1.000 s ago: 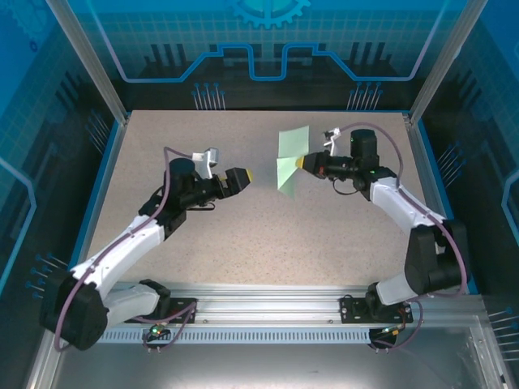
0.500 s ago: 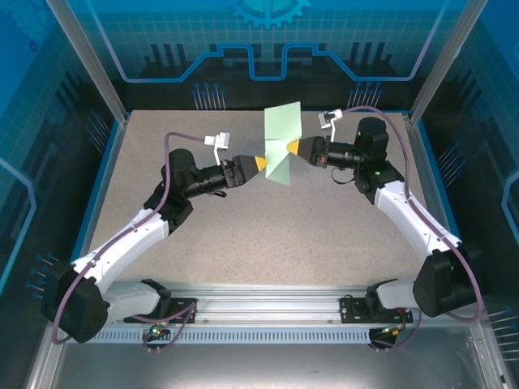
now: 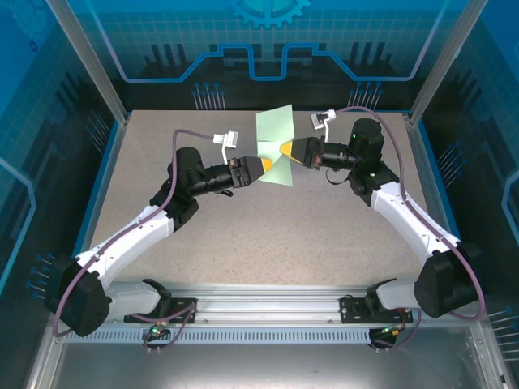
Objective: Fold a paper plane with a square sheet of paper (fold left side to right side)
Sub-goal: Turn over the paper at the center of the table.
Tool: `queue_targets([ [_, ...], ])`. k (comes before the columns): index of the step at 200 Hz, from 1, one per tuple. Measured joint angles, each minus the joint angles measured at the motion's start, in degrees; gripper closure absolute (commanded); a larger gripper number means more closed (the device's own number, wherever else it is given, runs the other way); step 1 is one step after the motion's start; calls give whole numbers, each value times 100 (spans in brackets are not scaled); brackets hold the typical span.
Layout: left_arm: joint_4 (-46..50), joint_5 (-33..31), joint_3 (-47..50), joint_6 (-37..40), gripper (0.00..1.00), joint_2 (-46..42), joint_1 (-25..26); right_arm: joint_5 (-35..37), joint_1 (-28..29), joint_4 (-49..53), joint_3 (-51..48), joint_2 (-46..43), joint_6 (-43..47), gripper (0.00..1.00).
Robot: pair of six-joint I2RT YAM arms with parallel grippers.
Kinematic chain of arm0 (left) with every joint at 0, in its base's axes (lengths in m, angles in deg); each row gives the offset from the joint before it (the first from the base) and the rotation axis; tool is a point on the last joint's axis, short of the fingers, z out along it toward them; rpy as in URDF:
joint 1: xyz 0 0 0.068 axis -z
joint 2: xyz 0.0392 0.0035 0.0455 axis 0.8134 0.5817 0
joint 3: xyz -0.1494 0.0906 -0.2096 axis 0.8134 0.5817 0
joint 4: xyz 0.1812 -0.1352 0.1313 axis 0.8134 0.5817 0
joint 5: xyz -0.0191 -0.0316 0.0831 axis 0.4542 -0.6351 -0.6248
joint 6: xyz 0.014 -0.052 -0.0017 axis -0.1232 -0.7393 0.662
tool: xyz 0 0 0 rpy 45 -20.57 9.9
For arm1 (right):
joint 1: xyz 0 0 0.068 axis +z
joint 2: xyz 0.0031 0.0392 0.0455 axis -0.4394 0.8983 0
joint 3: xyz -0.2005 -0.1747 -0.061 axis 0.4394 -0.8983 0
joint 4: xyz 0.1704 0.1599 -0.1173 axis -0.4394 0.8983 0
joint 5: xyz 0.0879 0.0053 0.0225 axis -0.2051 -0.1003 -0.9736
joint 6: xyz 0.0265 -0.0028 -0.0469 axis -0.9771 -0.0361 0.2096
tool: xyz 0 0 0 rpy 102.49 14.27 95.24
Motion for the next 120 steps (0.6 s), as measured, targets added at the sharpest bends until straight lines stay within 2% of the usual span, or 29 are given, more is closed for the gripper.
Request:
queue_targets([
  [25,11,-63,4,-9,72,0,-2,42,0,4,-2,-2,2,94],
  [39,26,-111,15,20,78,0,2,66,0,35,-4,-9,15,88],
  [54,109,-168,22,37,81,0,4,92,0,190,-9,-44,142,79],
  [64,234,-221,22,87,82,-11,4,120,-4,396,-13,-85,245,68],
  [70,343,-267,20,160,83,-24,9,142,-4,525,-15,-122,365,65],
  [79,612,-389,17,302,84,-57,31,240,-46,876,-15,-221,577,62],
  [97,1300,-750,-28,691,87,-151,162,498,-197,1685,4,-485,1161,46],
  [108,1904,-1130,-149,1008,89,-203,326,841,-358,2404,74,-688,1646,35],
  [120,2581,-1648,-358,1368,93,-232,551,1379,-533,3209,195,-870,2133,30],
])
